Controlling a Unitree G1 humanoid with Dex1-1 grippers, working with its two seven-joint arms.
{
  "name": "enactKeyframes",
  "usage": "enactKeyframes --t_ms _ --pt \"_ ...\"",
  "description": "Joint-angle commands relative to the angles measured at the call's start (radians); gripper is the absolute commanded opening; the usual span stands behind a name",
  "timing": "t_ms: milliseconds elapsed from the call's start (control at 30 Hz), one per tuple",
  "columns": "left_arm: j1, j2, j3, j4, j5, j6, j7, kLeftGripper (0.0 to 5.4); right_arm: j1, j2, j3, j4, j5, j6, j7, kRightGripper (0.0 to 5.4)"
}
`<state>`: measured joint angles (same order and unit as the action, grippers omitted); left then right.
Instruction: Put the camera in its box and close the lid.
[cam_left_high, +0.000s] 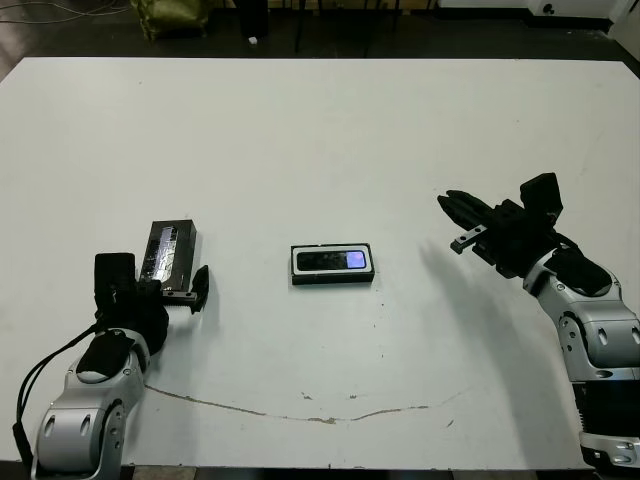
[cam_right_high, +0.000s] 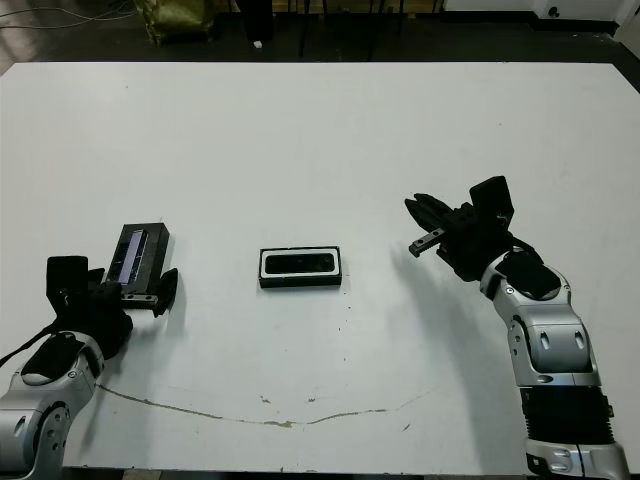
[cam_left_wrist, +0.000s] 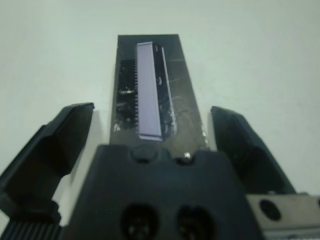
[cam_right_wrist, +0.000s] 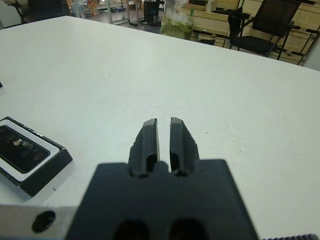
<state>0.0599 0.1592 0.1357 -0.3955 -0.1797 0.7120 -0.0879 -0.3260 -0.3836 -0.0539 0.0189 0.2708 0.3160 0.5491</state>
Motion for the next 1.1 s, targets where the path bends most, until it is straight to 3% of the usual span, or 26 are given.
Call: enactKeyframes --t_ms 33,133,233,600,1000,1100 --pt "0.031 -0.008 -0.001 0.033 0.006 0.014 0.011 5.38 0.024 -0.003 -0.003 0.002 -0.002 0.02 -0.005 0.0" --pt "0.038 -0.037 0.01 0.036 0.004 -0.001 0.036 5.38 0.023 -0.003 -0.004 0.001 0.002 0.023 -0.003 0.0" --pt "0.038 -0.066 0.041 0.051 -0.025 -0.018 0.041 5.02 0.025 -0.007 0.001 -0.016 -0.01 0.035 -0.017 0.0" --pt "0.06 -0.059 0.084 0.088 -0.088 -0.117 -0.033 2.53 0.026 -0.009 0.001 -0.006 -0.012 0.003 -0.001 0.0" --pt "0.067 0.002 0.073 -0.017 -0.097 -0.064 -0.057 2.49 0.02 -0.008 0.002 0.009 -0.011 0.002 0.004 0.0" --pt "0.062 0.034 0.071 -0.046 -0.084 -0.123 -0.086 2.49 0.023 -0.004 0.002 0.007 -0.012 -0.005 0.003 0.0"
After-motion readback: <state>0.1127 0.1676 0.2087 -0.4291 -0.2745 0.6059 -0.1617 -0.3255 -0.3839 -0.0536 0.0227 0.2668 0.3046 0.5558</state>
